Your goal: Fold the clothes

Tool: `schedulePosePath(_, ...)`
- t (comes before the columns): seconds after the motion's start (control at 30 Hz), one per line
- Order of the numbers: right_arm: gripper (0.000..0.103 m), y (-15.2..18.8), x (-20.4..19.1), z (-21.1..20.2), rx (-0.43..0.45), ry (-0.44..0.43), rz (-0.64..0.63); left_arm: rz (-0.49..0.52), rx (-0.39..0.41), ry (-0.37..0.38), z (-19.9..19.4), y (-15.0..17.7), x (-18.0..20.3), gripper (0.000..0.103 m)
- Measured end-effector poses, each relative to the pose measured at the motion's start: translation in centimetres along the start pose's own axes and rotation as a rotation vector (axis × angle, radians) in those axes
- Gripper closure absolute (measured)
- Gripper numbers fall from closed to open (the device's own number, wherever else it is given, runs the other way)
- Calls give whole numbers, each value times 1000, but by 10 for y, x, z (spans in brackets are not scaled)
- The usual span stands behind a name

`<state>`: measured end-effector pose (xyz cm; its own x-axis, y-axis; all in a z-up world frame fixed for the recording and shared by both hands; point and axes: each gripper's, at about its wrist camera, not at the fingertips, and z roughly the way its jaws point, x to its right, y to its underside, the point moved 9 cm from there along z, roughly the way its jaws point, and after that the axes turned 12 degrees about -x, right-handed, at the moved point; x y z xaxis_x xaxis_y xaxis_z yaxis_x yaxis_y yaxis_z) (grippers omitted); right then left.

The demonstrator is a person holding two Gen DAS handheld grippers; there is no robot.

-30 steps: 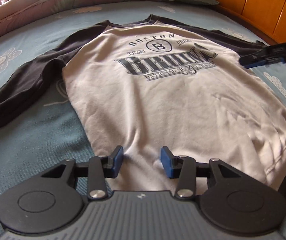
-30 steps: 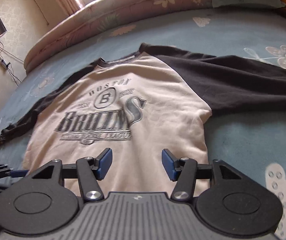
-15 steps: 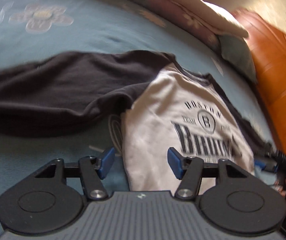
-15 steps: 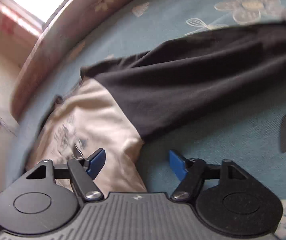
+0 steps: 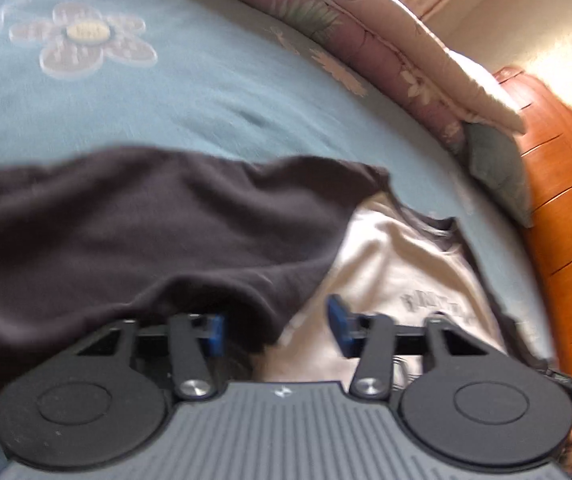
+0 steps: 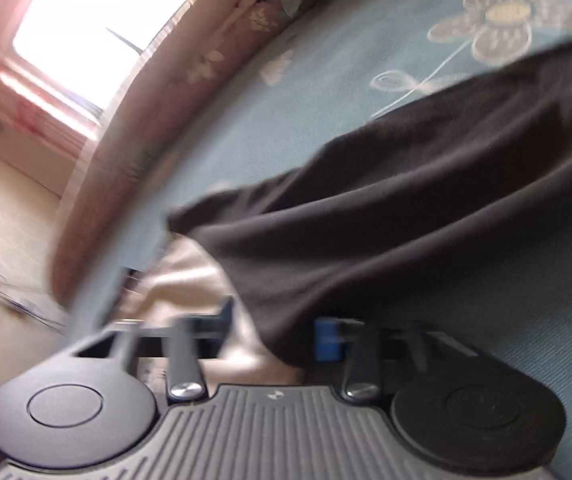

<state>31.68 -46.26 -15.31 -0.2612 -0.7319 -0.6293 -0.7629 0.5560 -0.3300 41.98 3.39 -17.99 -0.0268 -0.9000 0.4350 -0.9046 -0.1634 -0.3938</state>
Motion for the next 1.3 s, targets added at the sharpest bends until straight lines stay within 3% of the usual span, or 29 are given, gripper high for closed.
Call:
schedulePosePath(0.03, 97, -5, 3, -2, 13, 7, 7, 7, 10, -29, 0, -5, -3, 83)
schedulePosePath(0.13, 96, -17, 7, -6, 46, 79, -26, -19, -9, -29, -1, -10, -10, 84)
schedulePosePath(0.23, 91, -9, 2, -7, 0, 126, -59, 29, -62, -45, -11, 9, -4, 81)
schedulePosePath(0.3, 66, 12, -4, -24, -32, 186, -108, 91, -82, -57, -29, 33, 4, 78)
schedulePosePath(0.4, 45, 46, -22, -46, -64, 263, -240, 290, -78, -74, -59, 72, 33, 71)
schedulePosePath(0.47, 43, 75, -48, -50, -102, 258, -378, 420, -93, -64, -62, 92, 60, 67)
schedulePosePath(0.57, 43, 118, -92, -29, -192, 170, -559, 482, -145, -1, -48, 116, 87, 66)
schedulePosePath(0.63, 43, 143, -104, -15, -255, 132, -596, 458, -186, 19, -39, 132, 87, 65)
schedulePosePath(0.7, 43, 160, -94, -10, -292, 148, -589, 372, -230, 32, -36, 144, 68, 66)
schedulePosePath(0.77, 43, 166, -75, -22, -272, 165, -578, 312, -235, 76, -52, 156, 52, 63)
schedulePosePath(0.83, 43, 165, -55, -41, -269, 174, -518, 306, -254, 38, -66, 168, 40, 63)
schedulePosePath(0.97, 41, 168, -48, -69, -256, 232, -514, 449, -230, -61, -93, 180, 54, 62)
schedulePosePath(1.07, 33, 187, -84, -72, -249, 180, -608, 563, -194, -21, -102, 189, 92, 52)
schedulePosePath(1.2, 27, 225, -128, -51, -288, 156, -747, 769, -172, -61, -85, 221, 139, 47)
schedulePosePath(1.3, 23, 251, -125, -28, -342, 244, -811, 857, -219, -118, -62, 251, 142, 45)
